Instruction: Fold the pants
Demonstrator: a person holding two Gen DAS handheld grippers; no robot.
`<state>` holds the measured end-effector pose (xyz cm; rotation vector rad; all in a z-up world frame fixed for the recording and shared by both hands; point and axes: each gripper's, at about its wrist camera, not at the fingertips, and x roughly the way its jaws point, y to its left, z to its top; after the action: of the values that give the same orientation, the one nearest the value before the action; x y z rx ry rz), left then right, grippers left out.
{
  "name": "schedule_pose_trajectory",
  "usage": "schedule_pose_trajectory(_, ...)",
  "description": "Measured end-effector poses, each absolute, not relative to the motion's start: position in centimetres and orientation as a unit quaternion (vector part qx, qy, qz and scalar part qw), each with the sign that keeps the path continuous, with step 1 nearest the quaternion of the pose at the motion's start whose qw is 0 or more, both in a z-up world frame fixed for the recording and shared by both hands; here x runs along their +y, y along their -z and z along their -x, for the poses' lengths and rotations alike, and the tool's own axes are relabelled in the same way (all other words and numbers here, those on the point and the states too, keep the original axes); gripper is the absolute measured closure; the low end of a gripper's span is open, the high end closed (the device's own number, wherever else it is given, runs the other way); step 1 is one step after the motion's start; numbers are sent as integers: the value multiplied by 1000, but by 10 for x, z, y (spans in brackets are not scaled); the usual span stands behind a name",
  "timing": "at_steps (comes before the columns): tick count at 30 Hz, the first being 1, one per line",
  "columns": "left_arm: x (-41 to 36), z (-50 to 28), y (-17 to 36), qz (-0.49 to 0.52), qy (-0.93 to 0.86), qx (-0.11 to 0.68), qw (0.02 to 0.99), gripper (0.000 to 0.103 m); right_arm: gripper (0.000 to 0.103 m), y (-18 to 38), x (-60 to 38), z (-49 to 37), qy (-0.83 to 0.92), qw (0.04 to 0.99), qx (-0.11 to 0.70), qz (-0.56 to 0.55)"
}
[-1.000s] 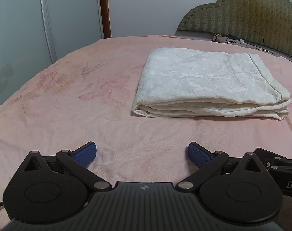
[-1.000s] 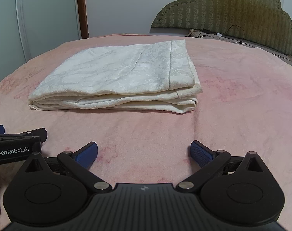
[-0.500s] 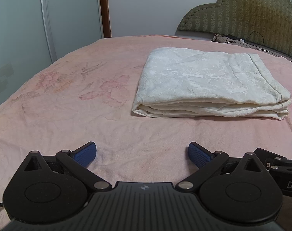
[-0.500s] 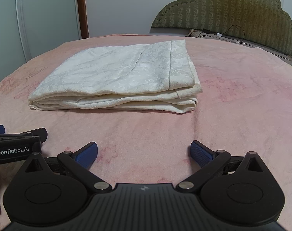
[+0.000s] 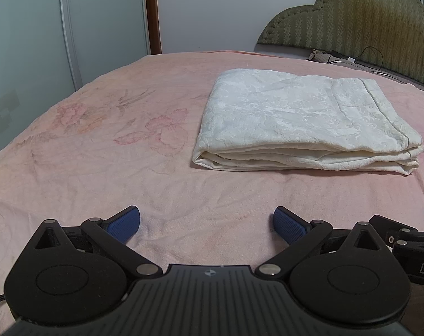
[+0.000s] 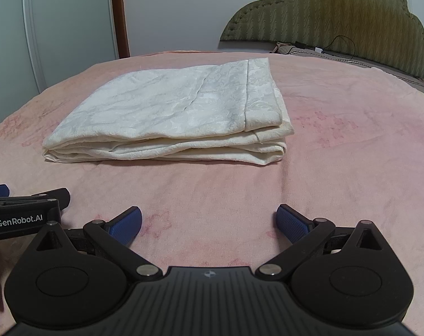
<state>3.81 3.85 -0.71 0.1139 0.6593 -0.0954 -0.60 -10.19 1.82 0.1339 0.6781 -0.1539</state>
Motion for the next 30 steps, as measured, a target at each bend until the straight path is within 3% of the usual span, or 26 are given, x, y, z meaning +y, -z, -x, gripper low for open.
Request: schedule_pose_trajectory(30,27,-29,6,-82,70,309,945,0,0,-18,-102,12,98,936,331,-64)
